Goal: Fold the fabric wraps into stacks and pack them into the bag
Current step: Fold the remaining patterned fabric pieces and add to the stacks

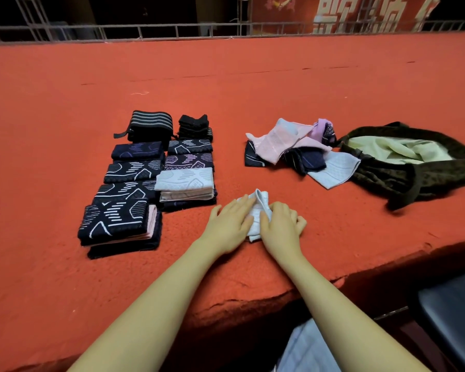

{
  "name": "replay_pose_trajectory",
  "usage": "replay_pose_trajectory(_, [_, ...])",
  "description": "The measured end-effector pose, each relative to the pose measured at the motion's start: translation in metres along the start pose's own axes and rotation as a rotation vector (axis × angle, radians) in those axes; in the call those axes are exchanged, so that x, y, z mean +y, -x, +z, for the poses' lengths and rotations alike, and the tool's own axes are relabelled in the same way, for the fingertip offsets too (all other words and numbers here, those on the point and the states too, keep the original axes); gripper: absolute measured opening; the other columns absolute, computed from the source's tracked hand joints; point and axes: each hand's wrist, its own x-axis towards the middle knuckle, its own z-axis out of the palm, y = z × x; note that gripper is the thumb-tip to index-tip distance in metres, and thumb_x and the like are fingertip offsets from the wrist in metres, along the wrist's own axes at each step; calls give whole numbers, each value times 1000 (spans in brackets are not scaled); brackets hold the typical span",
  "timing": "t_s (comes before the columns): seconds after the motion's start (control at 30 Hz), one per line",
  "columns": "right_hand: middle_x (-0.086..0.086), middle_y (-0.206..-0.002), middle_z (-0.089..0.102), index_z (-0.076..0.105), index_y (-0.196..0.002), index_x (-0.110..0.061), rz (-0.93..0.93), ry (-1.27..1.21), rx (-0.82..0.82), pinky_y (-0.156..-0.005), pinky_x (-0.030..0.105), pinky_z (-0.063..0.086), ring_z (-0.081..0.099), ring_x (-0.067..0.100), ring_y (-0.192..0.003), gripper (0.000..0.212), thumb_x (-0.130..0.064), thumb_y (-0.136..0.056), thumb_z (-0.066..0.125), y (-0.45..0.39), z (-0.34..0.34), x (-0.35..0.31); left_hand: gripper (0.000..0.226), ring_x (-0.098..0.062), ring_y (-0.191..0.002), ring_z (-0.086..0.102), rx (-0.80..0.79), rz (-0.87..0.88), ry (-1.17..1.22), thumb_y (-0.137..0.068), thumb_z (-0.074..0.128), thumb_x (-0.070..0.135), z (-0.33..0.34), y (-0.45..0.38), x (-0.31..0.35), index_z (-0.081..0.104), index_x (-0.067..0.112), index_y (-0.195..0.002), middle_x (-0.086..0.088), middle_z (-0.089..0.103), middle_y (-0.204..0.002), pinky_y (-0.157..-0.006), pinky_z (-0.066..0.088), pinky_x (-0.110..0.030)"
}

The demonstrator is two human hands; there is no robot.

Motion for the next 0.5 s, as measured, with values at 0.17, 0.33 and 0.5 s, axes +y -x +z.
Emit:
replay_pose_trajectory(0.17, [2,-100,63,63,-95,-16,-267,-152,197,-78,32,19,53,26,-96,32,-36,-84,41,4,-8,-11,57,-20,-138,33,305,120,-99,-96,29,35,-19,14,-17,20,25,-151,-2,19,-158,-106,26,-36])
replay_pose_trajectory(0.33, [1,-114,60,65,-91,-23,-578,-198,325,-81,31,20,46,20,-106,16,-29,-84,51,5,-12,-42,44,-23,-121,44,530,255,-409,-92,38,36,-46,35,-50,61,17,-124,-6,52,-139,-93,28,-37])
replay_pose_trajectory(0.5, [2,-111,64,69,-86,-25,-778,-177,364,-78,34,21,47,21,-100,14,-28,-83,56,1,-6,-72,28,-18,-110,46,663,283,-438,-88,47,32,-62,67,-72,70,18,-95,-1,65,-119,-85,28,-37])
